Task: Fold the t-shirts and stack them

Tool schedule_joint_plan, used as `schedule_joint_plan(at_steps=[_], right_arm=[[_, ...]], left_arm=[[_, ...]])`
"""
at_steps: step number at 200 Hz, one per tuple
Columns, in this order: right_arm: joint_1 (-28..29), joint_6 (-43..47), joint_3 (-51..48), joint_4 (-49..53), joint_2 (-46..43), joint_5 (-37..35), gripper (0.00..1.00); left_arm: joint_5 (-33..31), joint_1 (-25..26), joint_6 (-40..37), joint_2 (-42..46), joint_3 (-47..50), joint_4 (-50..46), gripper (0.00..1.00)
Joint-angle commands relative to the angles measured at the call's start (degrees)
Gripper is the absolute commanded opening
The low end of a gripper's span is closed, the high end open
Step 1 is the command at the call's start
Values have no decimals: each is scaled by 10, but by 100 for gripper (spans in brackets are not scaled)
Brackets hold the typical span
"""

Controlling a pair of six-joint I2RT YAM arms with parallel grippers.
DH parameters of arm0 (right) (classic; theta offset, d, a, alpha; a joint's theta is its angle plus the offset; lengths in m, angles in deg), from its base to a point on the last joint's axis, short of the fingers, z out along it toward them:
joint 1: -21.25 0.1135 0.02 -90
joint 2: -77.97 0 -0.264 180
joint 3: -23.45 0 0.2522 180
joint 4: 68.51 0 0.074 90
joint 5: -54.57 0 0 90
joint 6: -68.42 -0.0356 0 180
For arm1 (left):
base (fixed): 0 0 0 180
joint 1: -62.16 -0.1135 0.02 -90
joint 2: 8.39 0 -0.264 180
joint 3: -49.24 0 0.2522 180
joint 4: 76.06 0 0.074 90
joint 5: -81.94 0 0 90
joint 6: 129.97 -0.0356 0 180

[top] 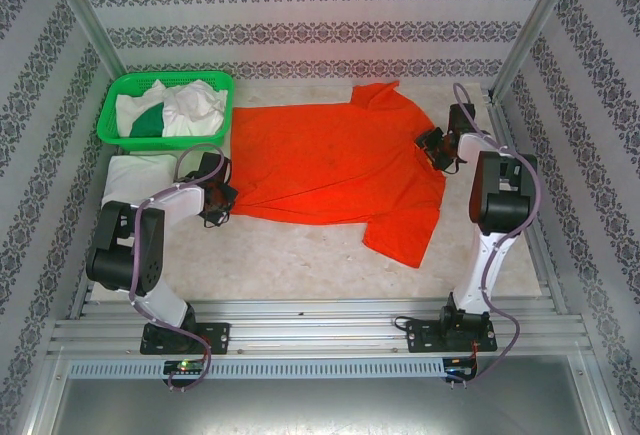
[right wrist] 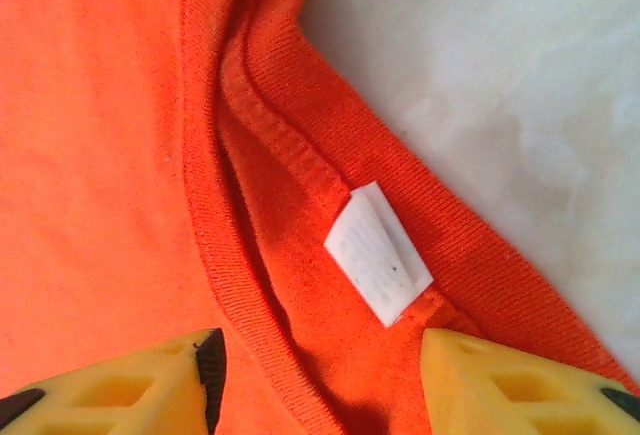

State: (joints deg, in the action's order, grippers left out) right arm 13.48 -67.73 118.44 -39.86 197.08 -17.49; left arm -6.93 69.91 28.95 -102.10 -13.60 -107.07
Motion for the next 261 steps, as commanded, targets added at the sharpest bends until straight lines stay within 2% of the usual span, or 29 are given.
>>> schedule_joint_plan(at_steps=[1, 33, 58, 91, 127, 153, 176, 207, 232, 261], right_arm=[[-5, 8, -52, 7, -104, -4, 63], [-4, 9, -171, 25, -253, -38, 65], [-4, 2, -266, 87, -362, -45, 64], [-5, -26, -349, 151, -442, 3, 59], [-5, -56, -402, 153, -436, 31, 48], [-4, -53, -387, 142, -390, 21, 41], [-4, -41, -354, 141, -351, 15, 42], [-6, -33, -327, 145, -310, 0, 49], [-6, -33, -320, 135, -285, -1, 49], [-6, -20, -315, 152, -256, -9, 44]], left_arm=[[-1, -10, 20, 12, 20, 6, 0], [14, -10, 38, 46, 42, -6, 0], [25, -7, 62, 80, 52, -43, 0], [47, -3, 94, 120, 60, -99, 0], [65, 4, 99, 136, 59, -137, 0], [66, 4, 107, 136, 68, -139, 0], [53, 5, 107, 141, 73, -144, 0], [45, 5, 123, 148, 94, -126, 0], [42, 4, 128, 150, 101, -117, 0], [37, 4, 130, 151, 103, -110, 0]])
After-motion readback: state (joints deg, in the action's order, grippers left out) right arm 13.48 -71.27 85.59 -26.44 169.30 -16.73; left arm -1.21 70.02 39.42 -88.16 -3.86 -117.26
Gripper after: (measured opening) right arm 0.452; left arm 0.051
